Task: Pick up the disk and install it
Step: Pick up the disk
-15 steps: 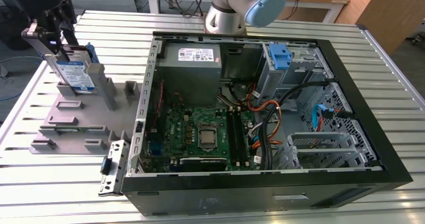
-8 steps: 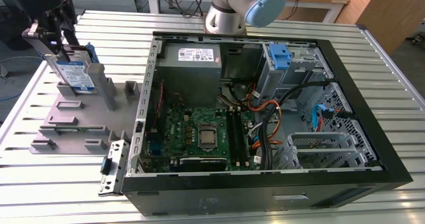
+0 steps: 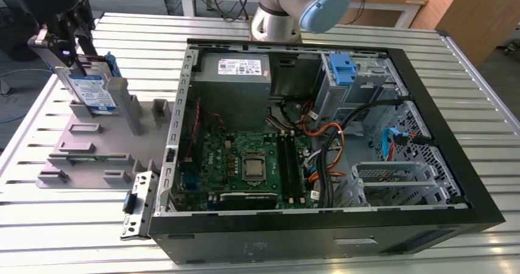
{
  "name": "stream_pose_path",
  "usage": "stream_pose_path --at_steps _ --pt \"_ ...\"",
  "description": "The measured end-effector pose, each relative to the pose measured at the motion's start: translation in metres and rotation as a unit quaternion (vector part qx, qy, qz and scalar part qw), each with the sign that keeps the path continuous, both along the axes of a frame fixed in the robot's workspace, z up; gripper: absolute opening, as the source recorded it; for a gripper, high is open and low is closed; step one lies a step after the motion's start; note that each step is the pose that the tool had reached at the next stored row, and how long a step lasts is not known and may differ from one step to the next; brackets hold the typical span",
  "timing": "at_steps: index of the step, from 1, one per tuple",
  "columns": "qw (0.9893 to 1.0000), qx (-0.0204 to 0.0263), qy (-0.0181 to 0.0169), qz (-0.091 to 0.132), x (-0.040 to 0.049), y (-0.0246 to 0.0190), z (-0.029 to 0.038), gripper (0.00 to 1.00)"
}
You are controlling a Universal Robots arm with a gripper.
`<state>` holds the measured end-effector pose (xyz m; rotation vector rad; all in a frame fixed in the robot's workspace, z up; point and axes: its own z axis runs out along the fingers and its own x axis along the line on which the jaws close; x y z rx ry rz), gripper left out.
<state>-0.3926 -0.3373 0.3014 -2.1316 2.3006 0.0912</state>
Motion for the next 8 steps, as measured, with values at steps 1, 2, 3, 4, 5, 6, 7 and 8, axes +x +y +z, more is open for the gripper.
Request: stream_pose_path --at_steps 1,2,3,4,5,6,7,8 --pt "1.0000 0.0000 0.0001 0.000 0.0000 0.0000 -0.0003 0.59" --pt "1.0000 -0.0001 0.0002 0.000 -0.0001 0.0000 -0.0004 0.59" --pt "1.0000 -0.0001 0.0002 0.000 -0.0001 0.0000 -0.0007 0.59" --pt "1.0000 0.0000 0.0001 0.000 -0.0001 0.0000 -0.0011 0.59" --pt "1.0000 0.0000 0.0000 0.000 0.0000 0.0000 -0.0017 0.59" --pt "1.0000 0.0000 0.0000 0.000 0.0000 0.0000 -0.0022 0.59" --pt "1.0000 0.0000 0.0001 0.000 0.0000 0.0000 -0.0028 0.59" --pt "1.0000 0.0000 0.0001 0.000 0.0000 0.0000 -0.0034 0.59"
